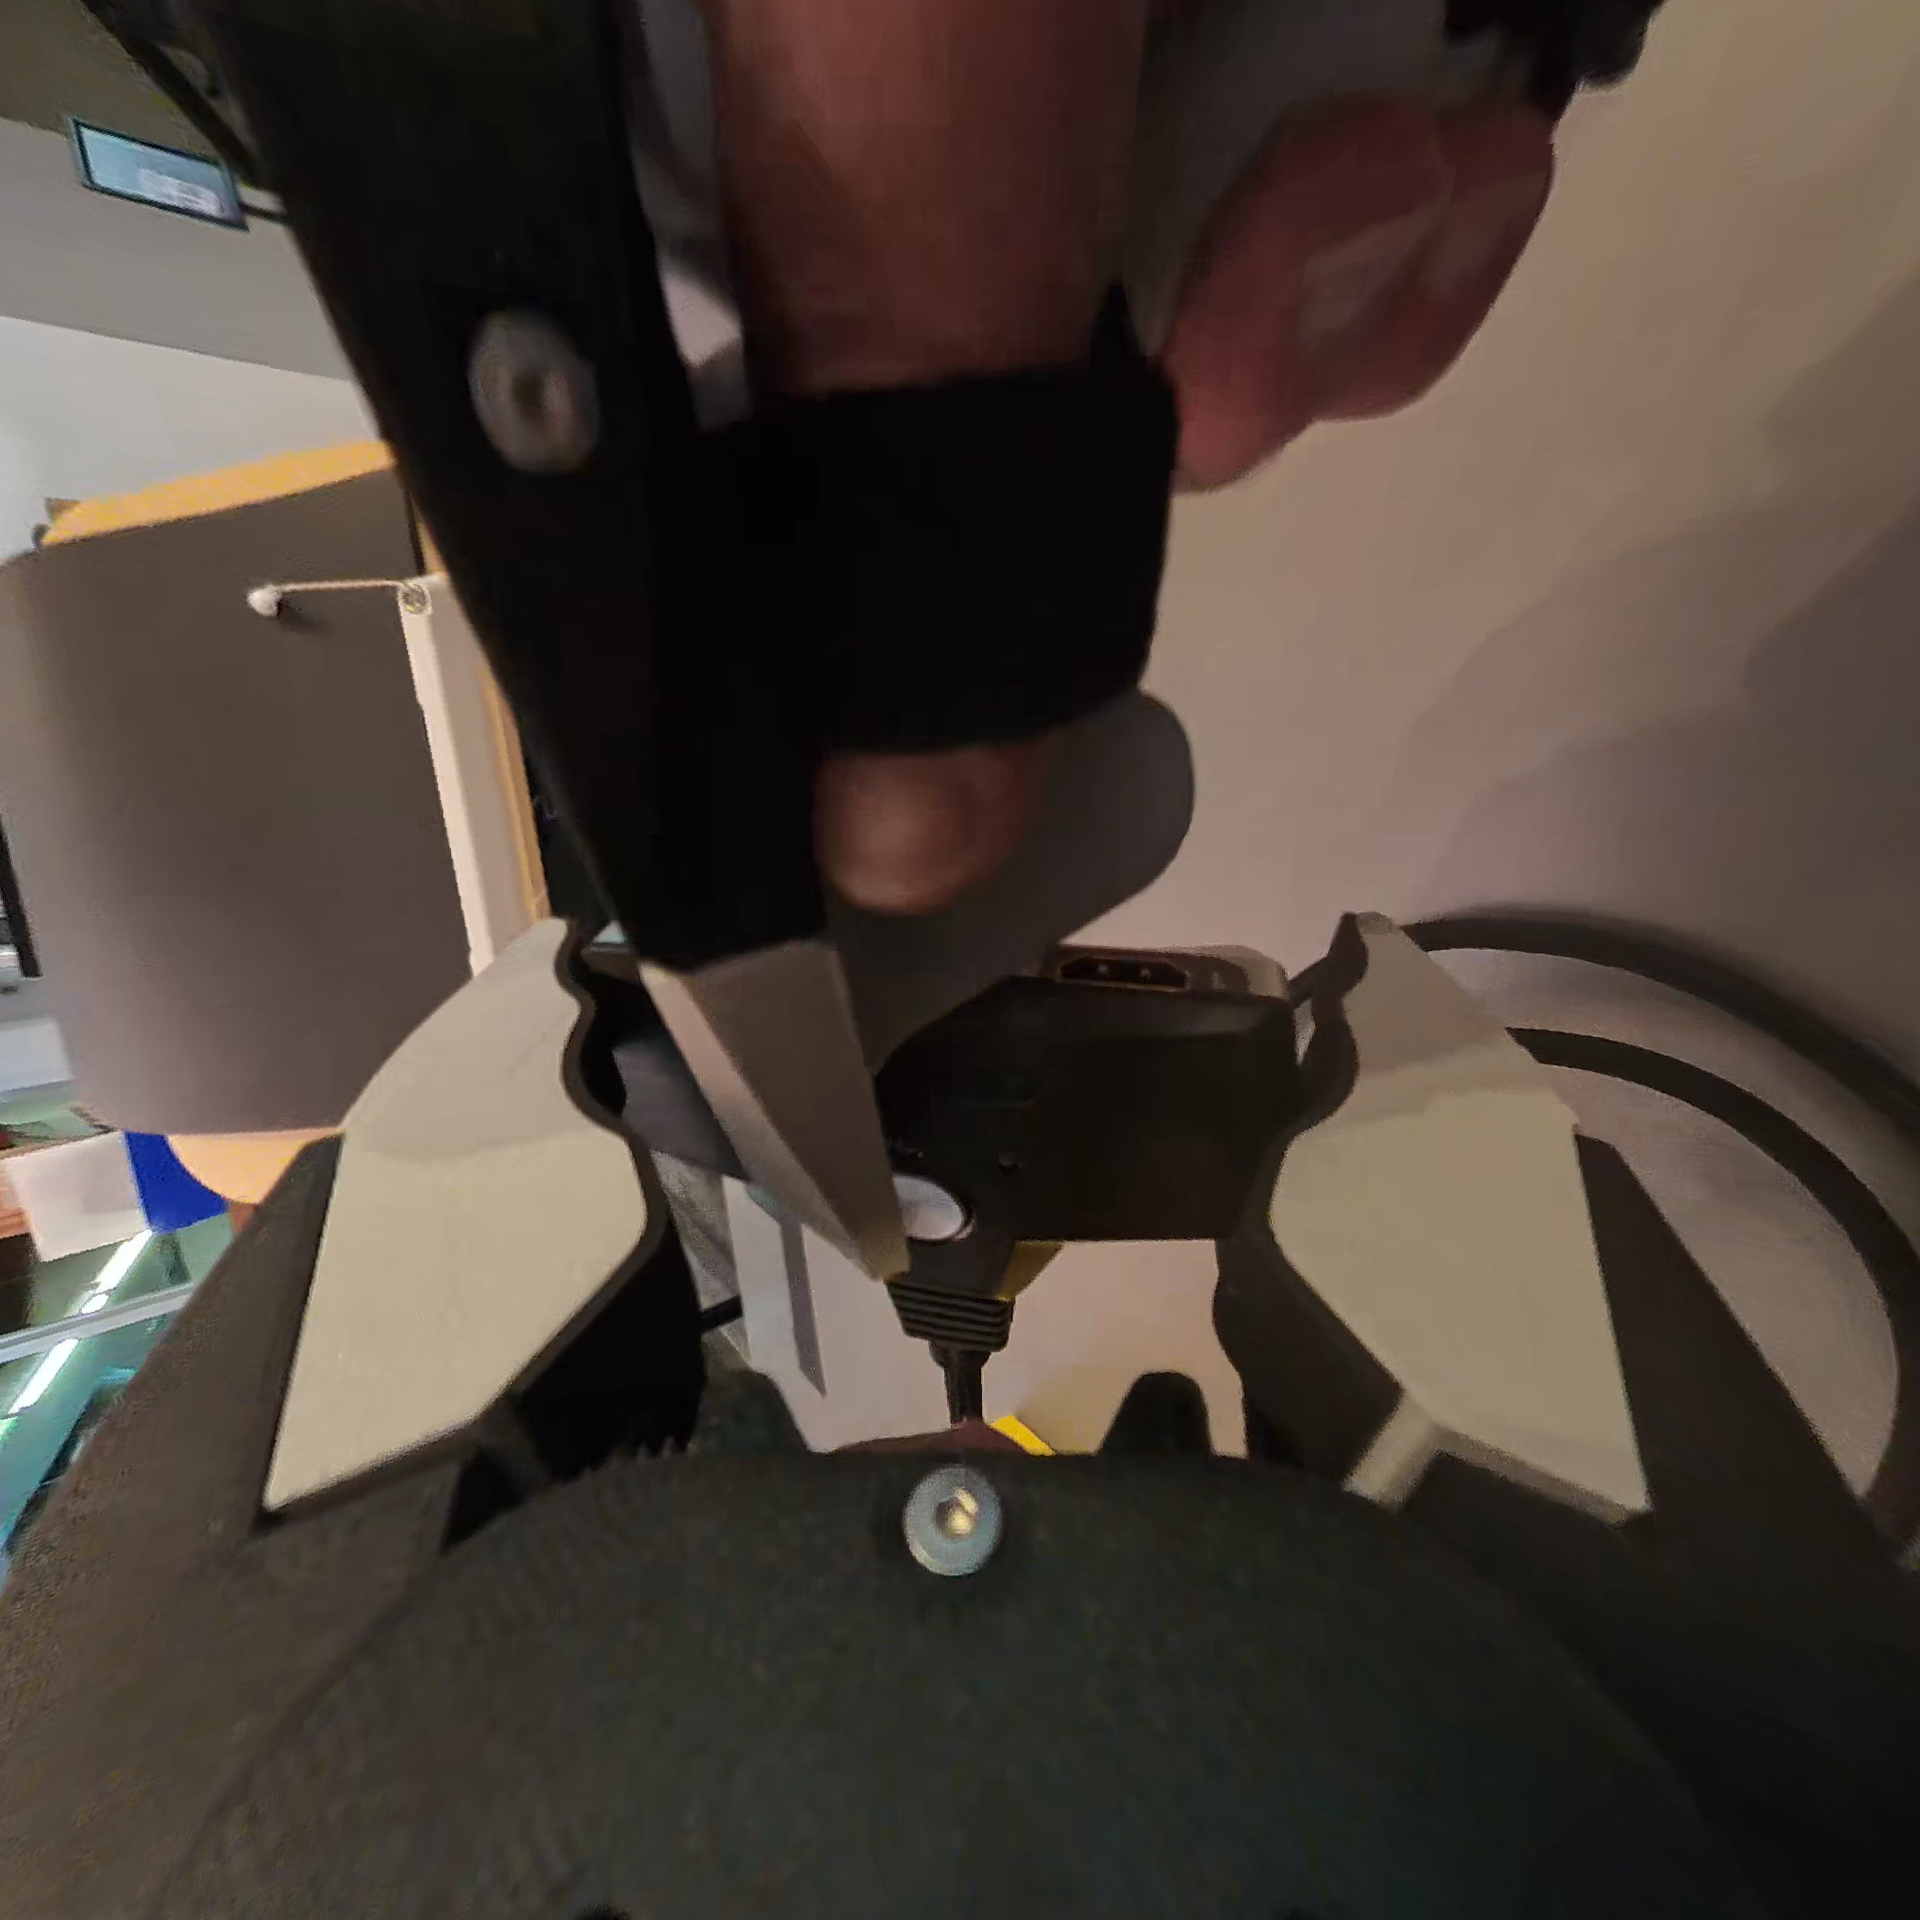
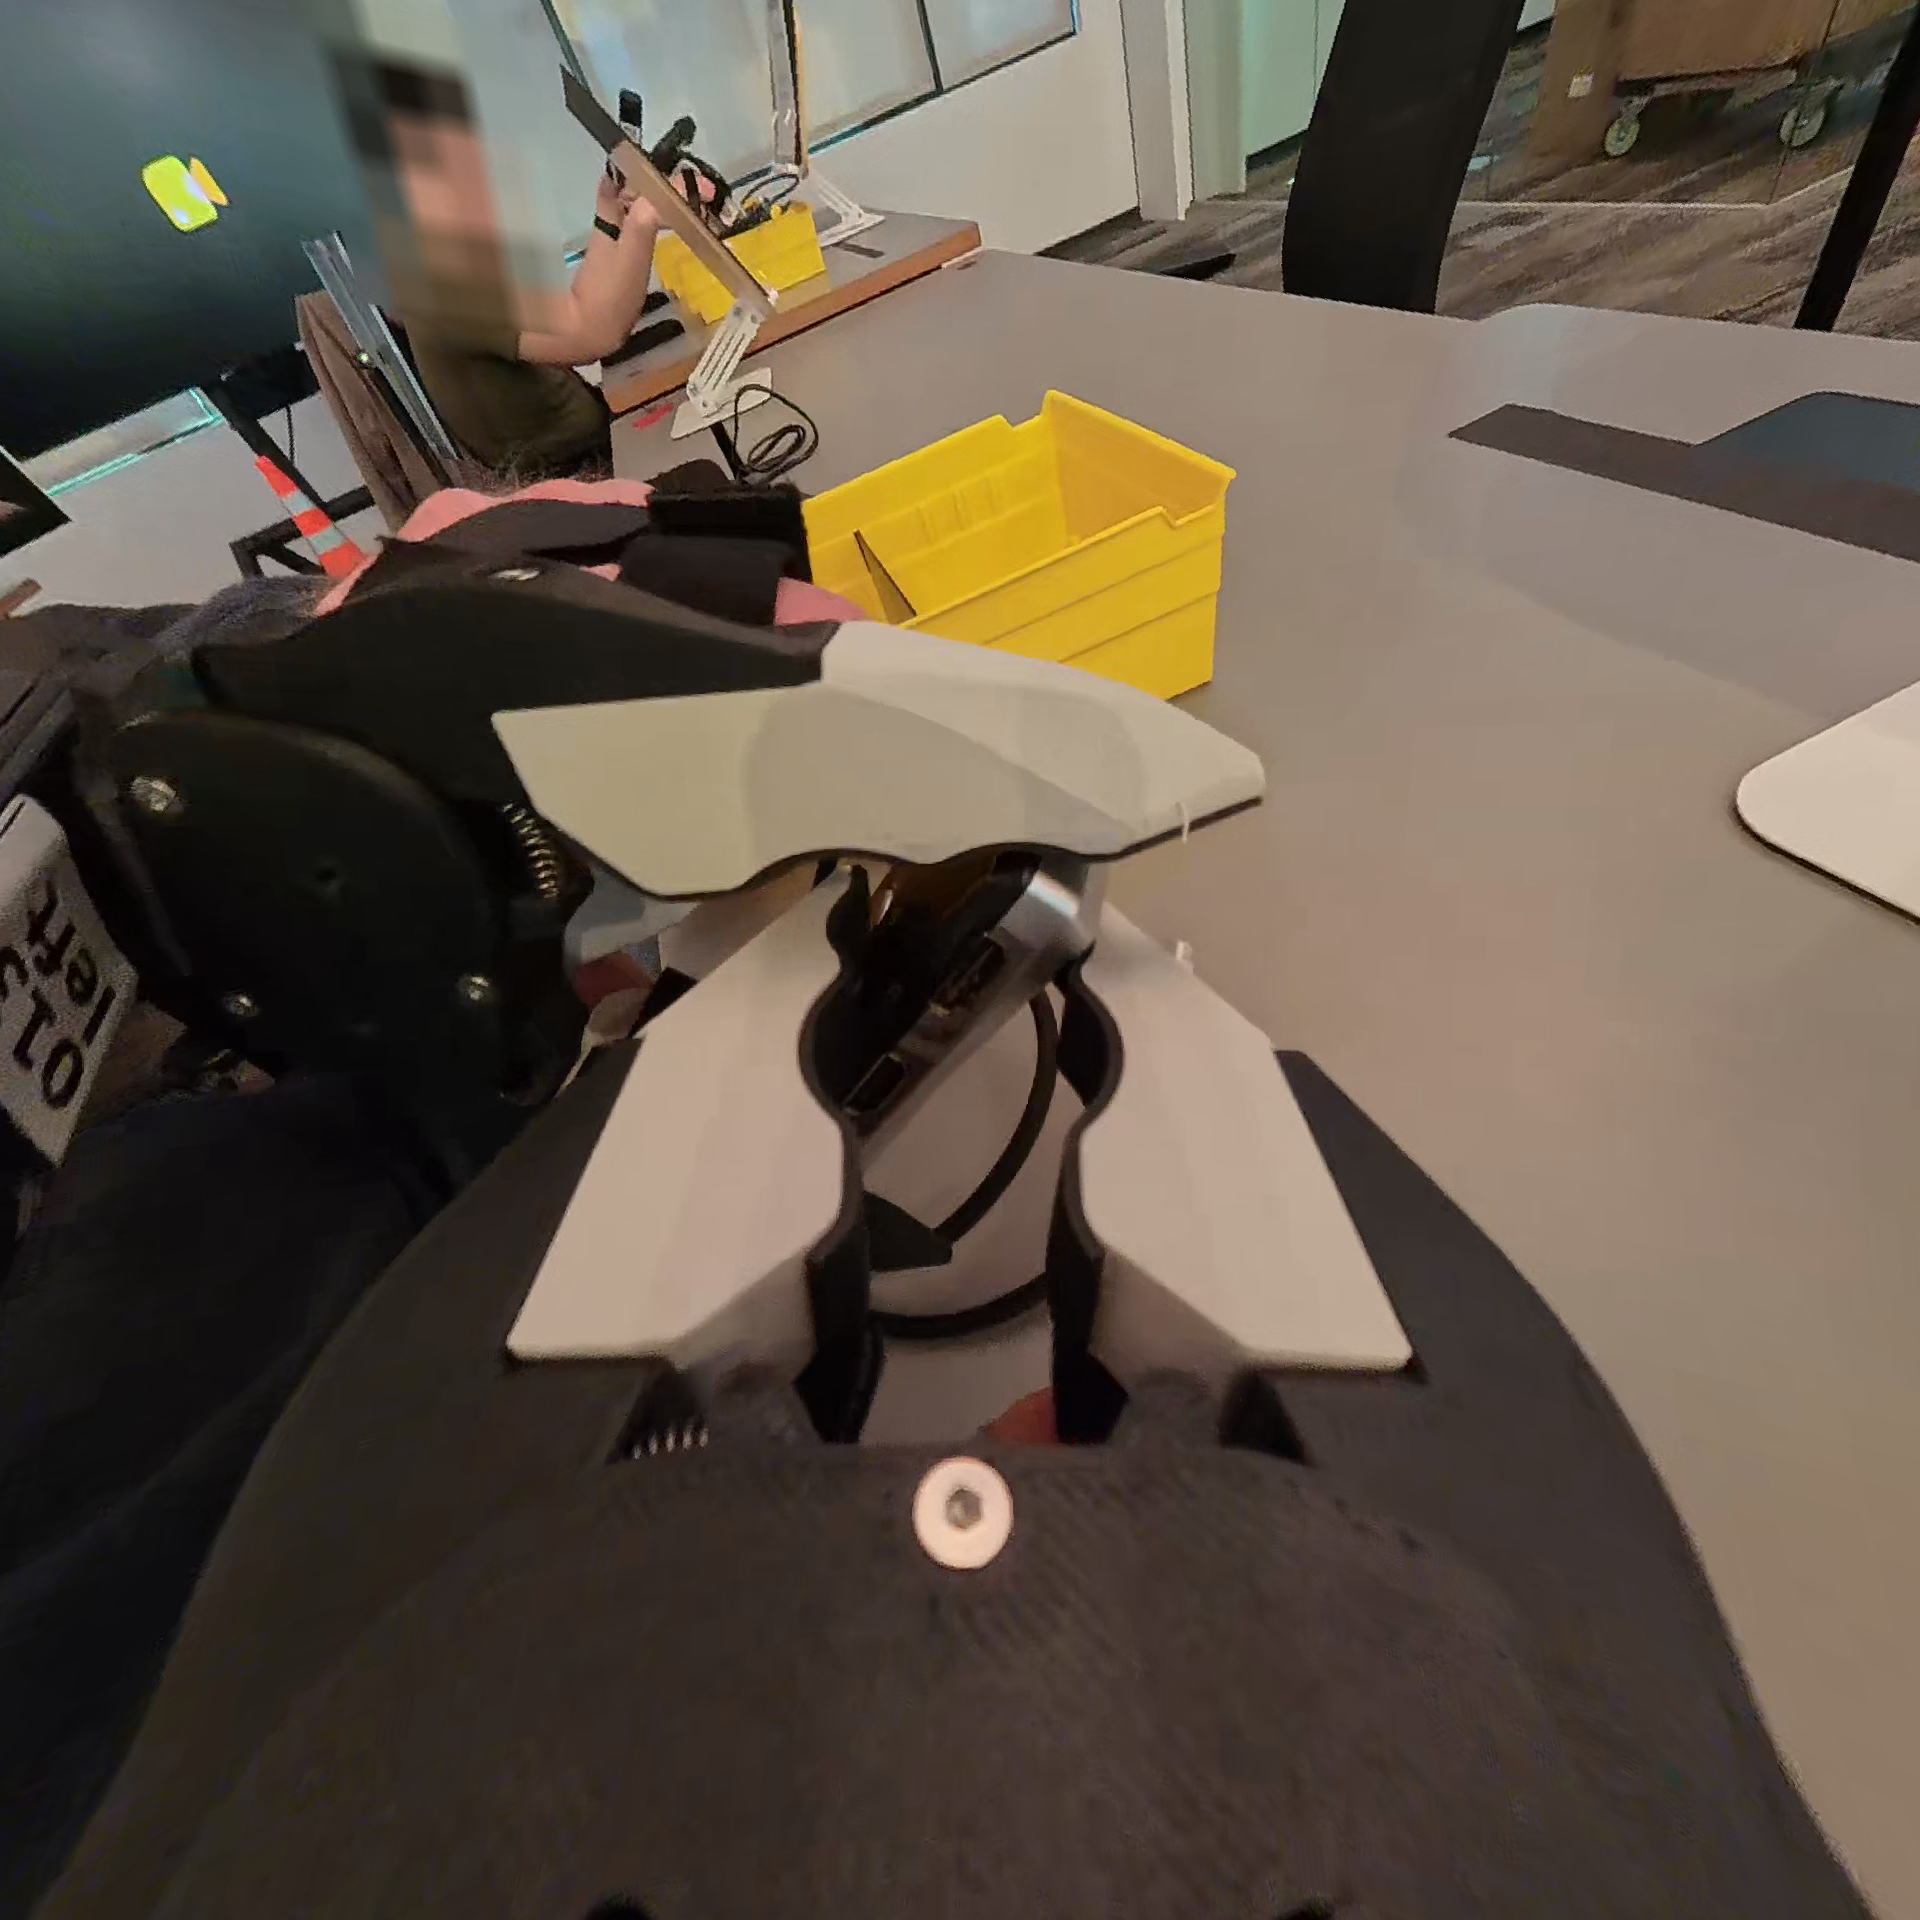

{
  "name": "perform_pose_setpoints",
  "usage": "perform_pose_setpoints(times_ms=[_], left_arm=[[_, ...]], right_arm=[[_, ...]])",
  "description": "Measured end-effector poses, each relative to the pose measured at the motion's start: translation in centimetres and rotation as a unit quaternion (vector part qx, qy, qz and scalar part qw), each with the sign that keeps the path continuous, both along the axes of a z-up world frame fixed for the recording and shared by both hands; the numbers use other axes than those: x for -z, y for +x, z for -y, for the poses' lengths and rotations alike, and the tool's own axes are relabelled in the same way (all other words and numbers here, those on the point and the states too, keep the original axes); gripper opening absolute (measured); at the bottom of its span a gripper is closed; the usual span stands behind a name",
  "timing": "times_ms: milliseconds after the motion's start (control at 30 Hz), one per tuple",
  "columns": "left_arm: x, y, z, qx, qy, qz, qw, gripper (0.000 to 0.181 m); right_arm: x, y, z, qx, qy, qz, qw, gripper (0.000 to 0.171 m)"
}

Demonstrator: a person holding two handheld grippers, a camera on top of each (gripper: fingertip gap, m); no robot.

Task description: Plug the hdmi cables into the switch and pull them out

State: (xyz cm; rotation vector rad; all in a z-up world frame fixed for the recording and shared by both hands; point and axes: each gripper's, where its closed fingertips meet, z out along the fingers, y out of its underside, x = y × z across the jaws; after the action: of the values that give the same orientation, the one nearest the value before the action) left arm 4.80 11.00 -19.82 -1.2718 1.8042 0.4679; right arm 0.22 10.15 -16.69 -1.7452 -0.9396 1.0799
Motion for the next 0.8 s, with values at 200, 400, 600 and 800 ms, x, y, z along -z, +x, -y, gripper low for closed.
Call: perform_pose_setpoints(times_ms=[200, 400, 600, 800], left_arm=[[-0.6, 0.4, -0.4, -0.001, 0.039, 0.000, 0.999, 0.127], [-1.5, 0.4, -0.8, -0.018, 0.014, 0.049, 0.999, 0.134], [-4.0, -2.4, -2.1, -0.056, 0.018, 0.096, 0.994, 0.129], [-5.7, -5.5, -2.7, -0.096, -0.036, 0.185, 0.977, 0.116]], right_arm=[[-0.6, 0.2, -0.2, 0.000, 0.001, -0.024, 1.000, 0.026], [-0.9, 1.1, -1.0, 0.017, 0.009, -0.034, 0.999, 0.021], [-3.3, 4.0, -2.2, 0.048, 0.036, -0.050, 0.997, 0.020], [-8.4, 8.5, -3.2, 0.090, 0.098, -0.067, 0.989, 0.019]])
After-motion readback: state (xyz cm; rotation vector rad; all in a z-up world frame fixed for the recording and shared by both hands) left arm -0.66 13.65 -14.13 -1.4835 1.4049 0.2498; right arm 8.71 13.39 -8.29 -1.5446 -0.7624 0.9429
